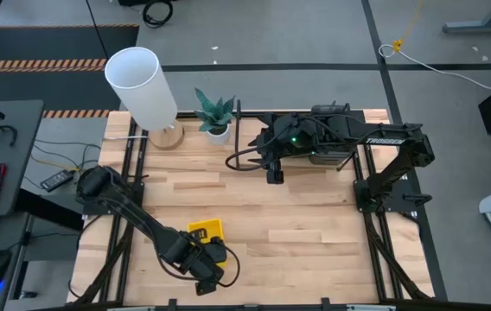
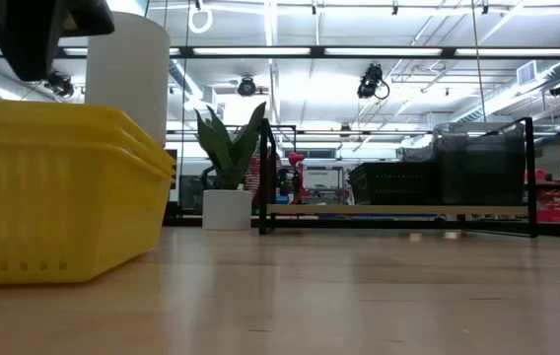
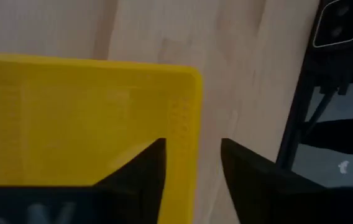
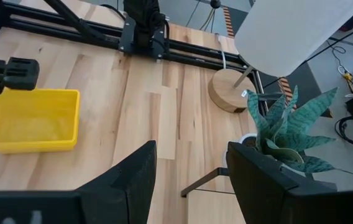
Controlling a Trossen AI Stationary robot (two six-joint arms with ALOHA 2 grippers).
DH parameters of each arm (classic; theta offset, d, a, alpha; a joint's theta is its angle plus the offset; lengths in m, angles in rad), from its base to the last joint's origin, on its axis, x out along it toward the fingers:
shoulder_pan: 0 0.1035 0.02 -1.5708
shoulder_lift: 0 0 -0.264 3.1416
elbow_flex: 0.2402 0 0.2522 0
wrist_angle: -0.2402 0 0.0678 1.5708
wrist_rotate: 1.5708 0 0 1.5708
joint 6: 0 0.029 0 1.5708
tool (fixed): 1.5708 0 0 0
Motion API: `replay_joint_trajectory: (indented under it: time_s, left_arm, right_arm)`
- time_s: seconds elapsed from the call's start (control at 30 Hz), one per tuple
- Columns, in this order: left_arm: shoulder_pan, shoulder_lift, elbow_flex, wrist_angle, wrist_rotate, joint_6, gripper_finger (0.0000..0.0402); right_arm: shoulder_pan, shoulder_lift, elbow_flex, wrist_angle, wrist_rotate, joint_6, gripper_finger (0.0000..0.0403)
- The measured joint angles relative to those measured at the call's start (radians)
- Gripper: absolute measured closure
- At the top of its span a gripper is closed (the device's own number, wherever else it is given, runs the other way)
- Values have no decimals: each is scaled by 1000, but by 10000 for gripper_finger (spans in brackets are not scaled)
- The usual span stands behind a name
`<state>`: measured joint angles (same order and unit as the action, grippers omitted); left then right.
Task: Stack baskets on shelf by color
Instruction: Stack the yellow bin on top of the other yellow bins, then put the stacked yellow bins on the shelf
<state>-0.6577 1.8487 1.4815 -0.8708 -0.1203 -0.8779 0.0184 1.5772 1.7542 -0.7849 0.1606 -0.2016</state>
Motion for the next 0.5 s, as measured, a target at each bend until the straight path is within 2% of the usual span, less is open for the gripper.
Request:
replay_joint_trajectory:
  time_s: [0.1, 0.2, 0.5]
  left_arm:
    - [-7, -16, 0, -14, -16, 1, 222]
    - [-14, -37, 0, -67, -31, -9, 218]
    - [-113, -60, 0, -297, -61, -105, 266]
  right_arm:
    - [0, 0, 0, 0, 0, 0, 204]
    - [0, 0, 0, 1, 0, 0, 204]
    - [0, 0, 0, 6, 0, 0, 204]
